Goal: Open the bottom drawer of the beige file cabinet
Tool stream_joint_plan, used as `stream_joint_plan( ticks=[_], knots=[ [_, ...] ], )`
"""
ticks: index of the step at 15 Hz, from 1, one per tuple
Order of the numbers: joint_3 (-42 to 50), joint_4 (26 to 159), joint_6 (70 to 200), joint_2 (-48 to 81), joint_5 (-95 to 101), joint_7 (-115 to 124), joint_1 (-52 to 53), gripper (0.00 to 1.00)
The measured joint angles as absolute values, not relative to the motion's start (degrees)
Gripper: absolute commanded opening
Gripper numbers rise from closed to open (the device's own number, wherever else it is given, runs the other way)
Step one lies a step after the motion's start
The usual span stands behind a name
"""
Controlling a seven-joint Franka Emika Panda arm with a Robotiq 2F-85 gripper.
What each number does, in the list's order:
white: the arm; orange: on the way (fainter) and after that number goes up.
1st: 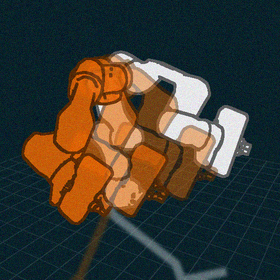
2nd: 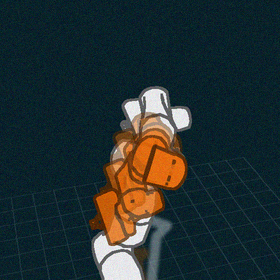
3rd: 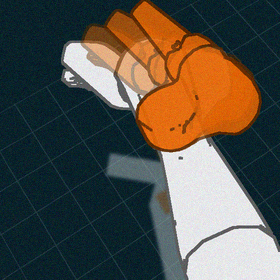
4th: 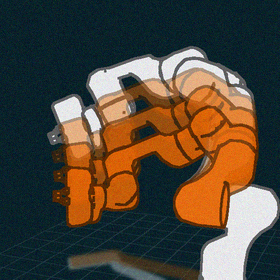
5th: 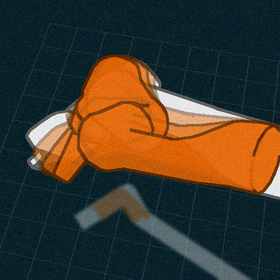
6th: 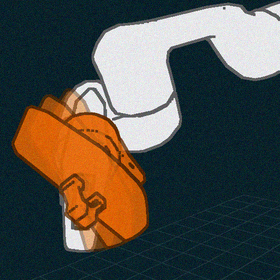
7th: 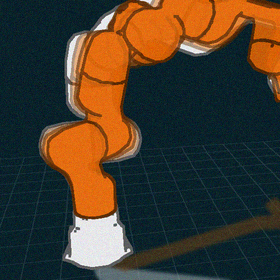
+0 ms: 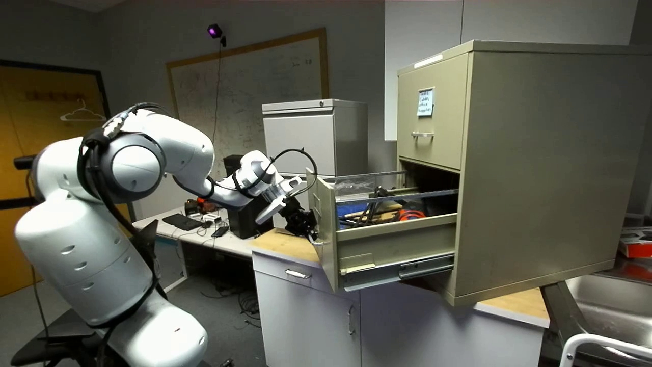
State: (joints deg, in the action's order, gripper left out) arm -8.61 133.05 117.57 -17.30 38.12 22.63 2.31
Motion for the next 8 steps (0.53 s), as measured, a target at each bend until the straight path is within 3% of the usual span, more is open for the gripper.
stream_joint_plan(
  ticks=[8],
  knots=[
    [-14.1,137.4,113.0,-19.5,37.2,25.6,5.8,0.99]
  ],
)
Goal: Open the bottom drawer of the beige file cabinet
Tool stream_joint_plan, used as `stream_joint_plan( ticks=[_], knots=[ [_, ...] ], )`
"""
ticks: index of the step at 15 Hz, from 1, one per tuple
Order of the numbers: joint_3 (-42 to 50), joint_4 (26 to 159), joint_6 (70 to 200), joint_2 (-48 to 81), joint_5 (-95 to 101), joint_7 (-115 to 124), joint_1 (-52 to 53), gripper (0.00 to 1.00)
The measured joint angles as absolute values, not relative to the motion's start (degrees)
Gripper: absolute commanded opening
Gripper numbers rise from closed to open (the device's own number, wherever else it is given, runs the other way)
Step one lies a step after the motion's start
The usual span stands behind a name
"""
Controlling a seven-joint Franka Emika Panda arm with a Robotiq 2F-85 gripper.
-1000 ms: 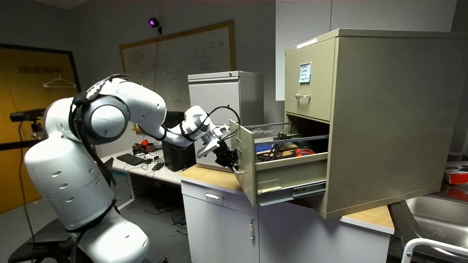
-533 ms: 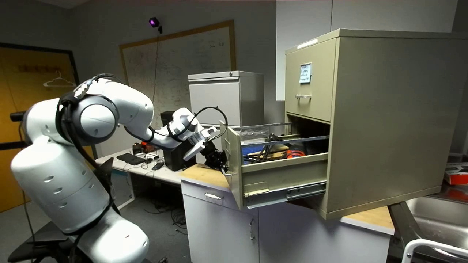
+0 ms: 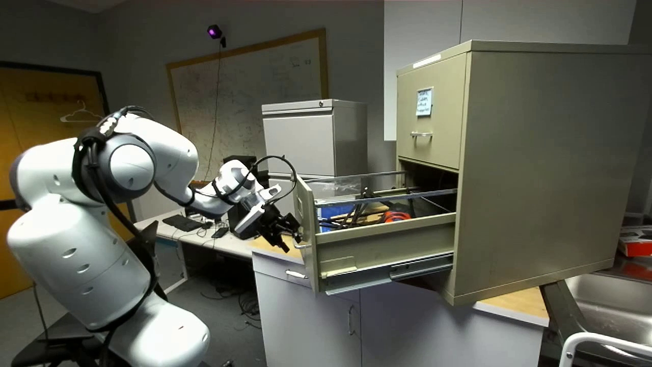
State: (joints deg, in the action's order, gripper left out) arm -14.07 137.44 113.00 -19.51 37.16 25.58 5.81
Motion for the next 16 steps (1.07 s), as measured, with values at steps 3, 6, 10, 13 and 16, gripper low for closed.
stream_joint_plan(
  ticks=[3,6,10,13,16],
  knots=[
    [-17.3,136.9,106.3,-17.3,37.8,25.3,7.2,1.00],
    [-19.0,134.9,100.2,-13.7,40.1,24.3,8.0,1.00],
    [-19.5,132.1,92.5,-9.3,42.3,21.2,9.8,1.00],
    [-19.5,130.0,87.6,-6.6,42.7,18.5,10.9,1.00],
    [-19.4,128.1,83.8,-4.3,42.7,16.6,11.6,1.00]
  ],
)
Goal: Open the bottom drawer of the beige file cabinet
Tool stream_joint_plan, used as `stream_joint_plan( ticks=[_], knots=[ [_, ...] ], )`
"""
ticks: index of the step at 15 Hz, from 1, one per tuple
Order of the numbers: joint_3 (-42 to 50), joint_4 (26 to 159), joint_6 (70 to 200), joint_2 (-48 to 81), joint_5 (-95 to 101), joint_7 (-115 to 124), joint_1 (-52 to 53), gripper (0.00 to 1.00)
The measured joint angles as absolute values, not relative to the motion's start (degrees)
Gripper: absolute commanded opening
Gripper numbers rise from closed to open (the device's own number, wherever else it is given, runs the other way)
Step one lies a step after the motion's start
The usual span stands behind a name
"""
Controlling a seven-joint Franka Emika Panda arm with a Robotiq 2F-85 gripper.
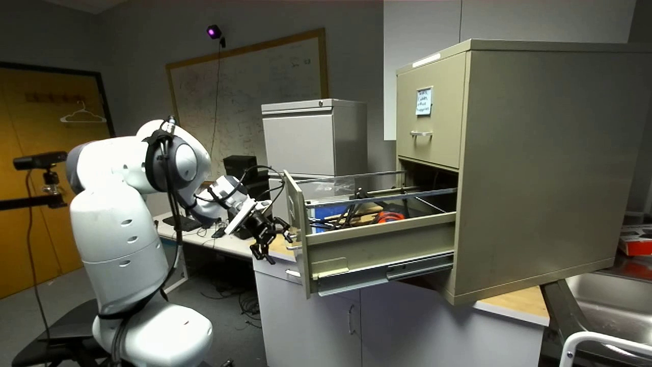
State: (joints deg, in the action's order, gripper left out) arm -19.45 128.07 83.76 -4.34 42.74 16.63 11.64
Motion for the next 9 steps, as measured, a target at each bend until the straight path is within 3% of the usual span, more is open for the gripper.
stream_joint_plan(
  ticks=[9],
  knots=[
    [-19.4,126.1,78.8,-0.9,44.6,19.3,13.2,1.00]
  ],
)
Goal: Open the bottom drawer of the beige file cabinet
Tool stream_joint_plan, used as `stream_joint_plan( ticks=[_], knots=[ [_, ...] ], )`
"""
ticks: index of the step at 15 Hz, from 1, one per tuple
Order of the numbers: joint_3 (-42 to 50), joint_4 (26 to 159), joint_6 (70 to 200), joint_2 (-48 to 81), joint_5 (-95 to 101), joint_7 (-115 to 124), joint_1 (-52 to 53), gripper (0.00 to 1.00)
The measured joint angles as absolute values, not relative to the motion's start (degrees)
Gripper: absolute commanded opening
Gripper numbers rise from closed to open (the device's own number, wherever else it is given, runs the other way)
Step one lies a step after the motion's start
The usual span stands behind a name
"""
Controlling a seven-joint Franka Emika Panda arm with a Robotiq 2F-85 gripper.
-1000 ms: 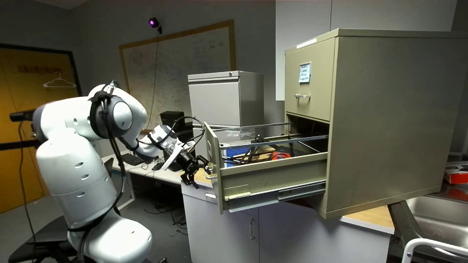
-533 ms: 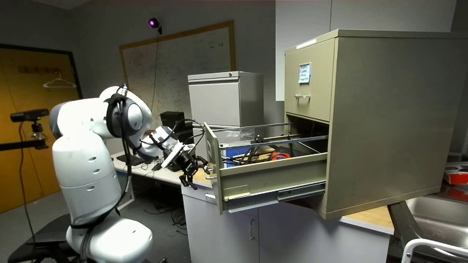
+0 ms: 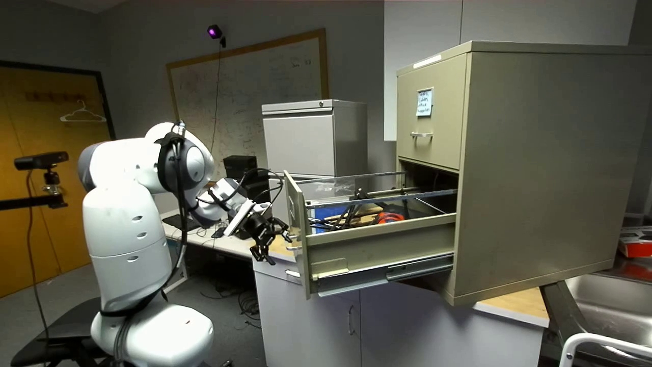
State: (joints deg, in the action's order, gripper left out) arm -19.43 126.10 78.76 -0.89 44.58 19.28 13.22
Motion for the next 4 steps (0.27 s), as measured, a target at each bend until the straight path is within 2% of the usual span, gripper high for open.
stream_joint_plan(
  ticks=[4],
  knots=[
    [-19.2,125.6,77.9,-0.8,45.5,19.5,13.5,1.00]
  ],
)
